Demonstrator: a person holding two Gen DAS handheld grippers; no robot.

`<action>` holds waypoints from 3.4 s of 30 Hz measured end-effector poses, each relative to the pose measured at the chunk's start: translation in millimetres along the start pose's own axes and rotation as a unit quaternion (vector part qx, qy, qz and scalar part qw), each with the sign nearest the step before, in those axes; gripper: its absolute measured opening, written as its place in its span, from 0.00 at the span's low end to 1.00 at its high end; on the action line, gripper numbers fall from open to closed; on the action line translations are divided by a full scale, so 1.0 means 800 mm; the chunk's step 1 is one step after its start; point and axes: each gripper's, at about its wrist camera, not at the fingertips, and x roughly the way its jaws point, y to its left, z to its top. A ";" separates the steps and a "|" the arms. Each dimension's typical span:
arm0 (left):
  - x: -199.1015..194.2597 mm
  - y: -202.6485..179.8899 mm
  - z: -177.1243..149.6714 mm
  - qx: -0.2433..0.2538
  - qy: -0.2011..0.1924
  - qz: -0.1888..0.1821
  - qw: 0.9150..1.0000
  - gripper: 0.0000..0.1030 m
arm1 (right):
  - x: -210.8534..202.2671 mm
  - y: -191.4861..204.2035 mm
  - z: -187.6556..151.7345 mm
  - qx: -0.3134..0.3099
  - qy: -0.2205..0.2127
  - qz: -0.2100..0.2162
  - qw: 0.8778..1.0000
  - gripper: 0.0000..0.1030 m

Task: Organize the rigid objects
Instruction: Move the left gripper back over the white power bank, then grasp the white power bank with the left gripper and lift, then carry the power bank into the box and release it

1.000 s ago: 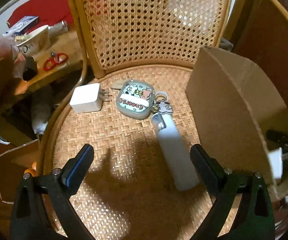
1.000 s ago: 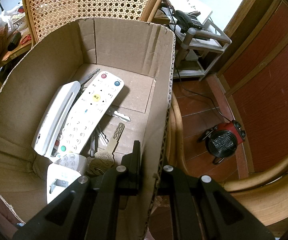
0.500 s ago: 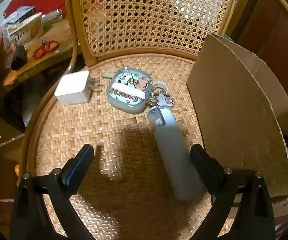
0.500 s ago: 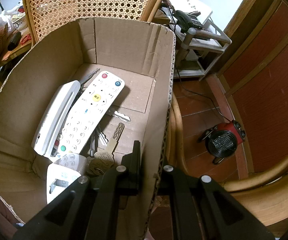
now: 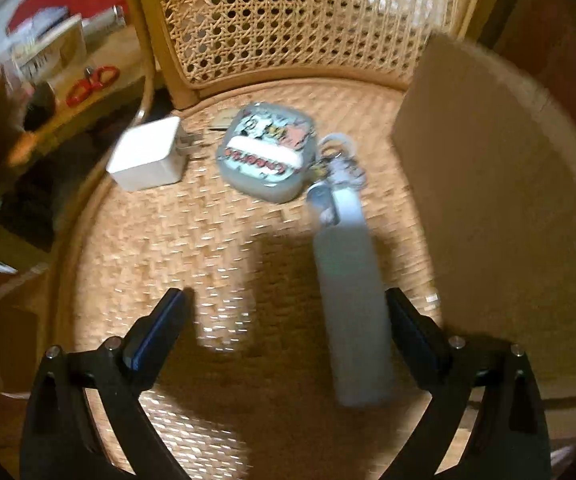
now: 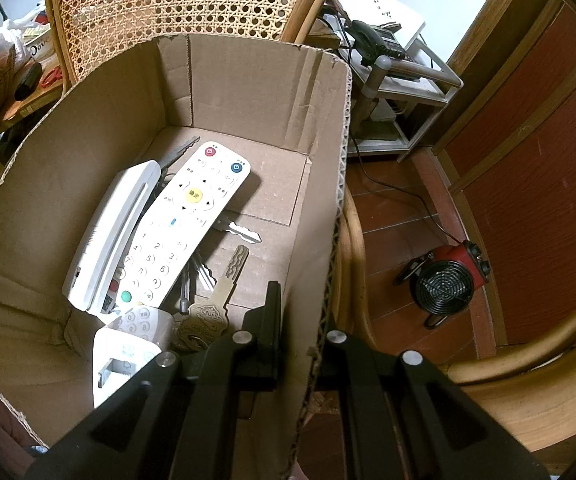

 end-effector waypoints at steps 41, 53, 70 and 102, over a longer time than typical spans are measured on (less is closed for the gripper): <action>-0.123 0.007 -0.027 -0.011 -0.111 -0.058 0.992 0.25 | 0.001 -0.001 0.003 -0.001 0.001 0.000 1.000 0.08; -0.187 -0.031 -0.015 0.002 -0.189 -0.079 0.979 0.25 | 0.001 0.000 0.003 -0.002 0.001 0.000 1.000 0.08; -0.166 -0.117 -0.026 0.062 -0.156 -0.120 0.979 0.25 | 0.001 0.000 0.004 -0.002 0.001 0.000 1.000 0.08; -0.171 -0.011 0.008 -0.022 -0.224 0.053 0.973 0.97 | -0.004 0.008 0.002 -0.005 0.004 0.001 1.000 0.09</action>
